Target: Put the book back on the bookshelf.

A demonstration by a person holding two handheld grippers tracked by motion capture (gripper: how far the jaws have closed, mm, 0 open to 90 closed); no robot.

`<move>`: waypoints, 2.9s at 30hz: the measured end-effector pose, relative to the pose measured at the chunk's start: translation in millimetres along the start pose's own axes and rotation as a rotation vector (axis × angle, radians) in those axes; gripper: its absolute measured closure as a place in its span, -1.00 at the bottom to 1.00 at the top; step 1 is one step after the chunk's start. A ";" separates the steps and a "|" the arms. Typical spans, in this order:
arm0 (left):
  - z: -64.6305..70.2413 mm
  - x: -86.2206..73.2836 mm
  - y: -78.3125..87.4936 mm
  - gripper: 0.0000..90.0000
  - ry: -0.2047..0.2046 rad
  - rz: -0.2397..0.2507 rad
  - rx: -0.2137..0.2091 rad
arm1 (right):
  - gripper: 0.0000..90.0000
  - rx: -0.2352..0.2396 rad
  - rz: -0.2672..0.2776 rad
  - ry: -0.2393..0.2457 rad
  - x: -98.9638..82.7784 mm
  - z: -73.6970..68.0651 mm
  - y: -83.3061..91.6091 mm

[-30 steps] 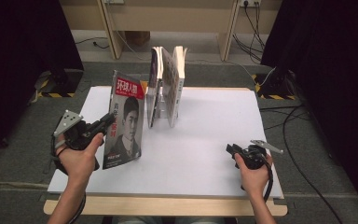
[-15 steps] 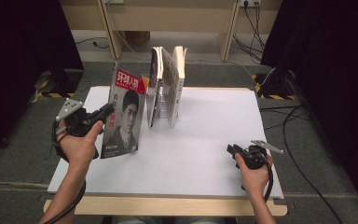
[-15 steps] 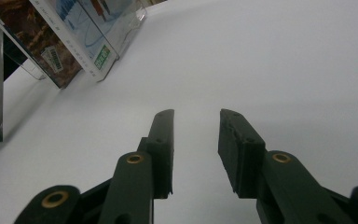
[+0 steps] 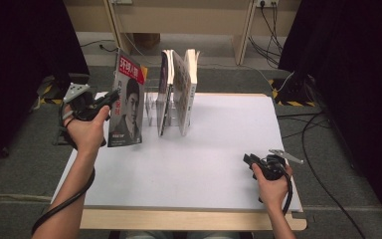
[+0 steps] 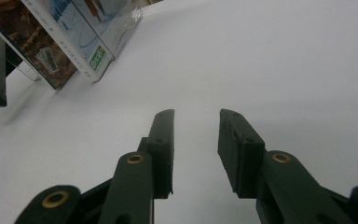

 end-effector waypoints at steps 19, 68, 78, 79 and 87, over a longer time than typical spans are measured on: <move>-7.8 28.0 -72.8 0.95 0.000 0.030 0.082 | 0.49 0.003 -0.009 -0.005 -2.4 2.8 -0.9; -64.4 -60.8 -26.0 0.55 -0.153 0.027 0.166 | 0.46 0.004 -0.023 0.033 -6.5 -0.4 -4.0; -52.9 -24.7 -53.5 0.23 -0.178 -0.011 0.152 | 0.45 0.008 -0.035 0.018 -7.9 2.3 -5.4; -52.0 -22.6 -56.1 0.22 -0.172 -0.015 0.153 | 0.45 0.009 -0.038 0.014 -8.4 1.7 -5.3; -54.3 -23.5 -70.2 -0.03 -0.150 -0.091 0.194 | 0.44 0.007 -0.040 0.008 -8.3 4.1 -3.4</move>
Point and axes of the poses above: each handheld gripper's, and its own axes: y roughly backward along the jaws, x roughly out of its top, z roughly to its right, the point moved 8 cm from there along -y, roughly forward along the jaws, and after that the axes turned 1 degree about x, right-handed, at the moved point
